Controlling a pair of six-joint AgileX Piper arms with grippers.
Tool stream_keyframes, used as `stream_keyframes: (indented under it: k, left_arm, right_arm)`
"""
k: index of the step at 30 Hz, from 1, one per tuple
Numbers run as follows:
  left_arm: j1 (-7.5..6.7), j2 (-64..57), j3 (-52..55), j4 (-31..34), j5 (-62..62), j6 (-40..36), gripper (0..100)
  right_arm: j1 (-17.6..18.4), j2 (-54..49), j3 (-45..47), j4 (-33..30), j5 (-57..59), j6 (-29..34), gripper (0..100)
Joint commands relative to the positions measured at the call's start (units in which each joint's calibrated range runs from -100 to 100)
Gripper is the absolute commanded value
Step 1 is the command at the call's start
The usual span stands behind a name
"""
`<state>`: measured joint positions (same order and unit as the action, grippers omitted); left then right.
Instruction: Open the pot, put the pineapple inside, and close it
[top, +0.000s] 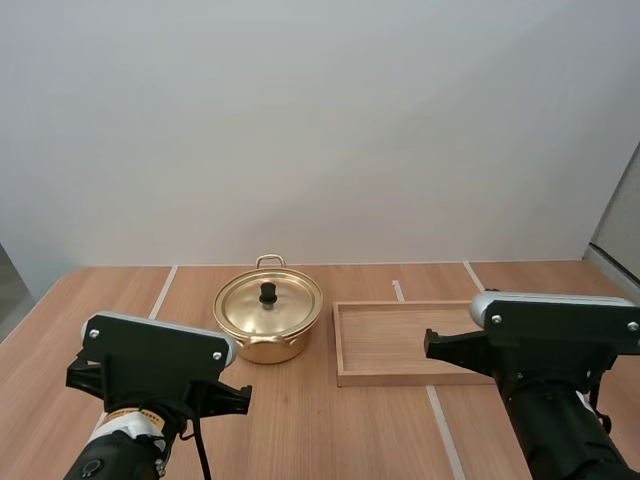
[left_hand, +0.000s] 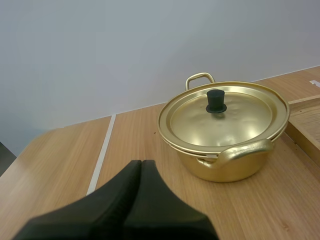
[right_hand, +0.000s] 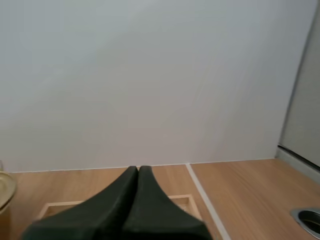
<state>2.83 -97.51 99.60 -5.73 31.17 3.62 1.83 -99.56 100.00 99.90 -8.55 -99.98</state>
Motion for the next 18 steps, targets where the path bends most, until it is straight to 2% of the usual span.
stream_keyframes:
  k: [1,7,9,13,15,18]
  left_arm:
    - [0.00,-0.43,0.17,0.28,-1.92,-0.59,0]
    - [0.00,-0.43,0.17,0.28,-1.92,-0.59,0]
    - [0.00,-0.43,0.17,0.28,-1.92,-0.59,0]
    - [0.00,-0.43,0.17,0.28,-1.92,-0.59,0]
    - [0.00,-0.43,0.17,0.28,-1.92,-0.59,0]
    - [0.00,-0.43,0.17,0.28,-1.92,-0.59,0]
  right_arm:
    - [-0.16,-0.44,0.00,-2.89,9.68,-0.02,0]
    - [-0.16,-0.44,0.00,-20.65,16.49,-0.02,0]
    - [-0.16,-0.44,0.00,-28.19,16.49,-0.02,0]
    - [-0.16,-0.44,0.00,-47.88,21.05,-0.02,0]
    - [-0.16,-0.44,0.00,-51.66,27.41,-0.02,0]
    - [-0.16,-0.44,0.00,-51.82,35.90,-0.02,0]
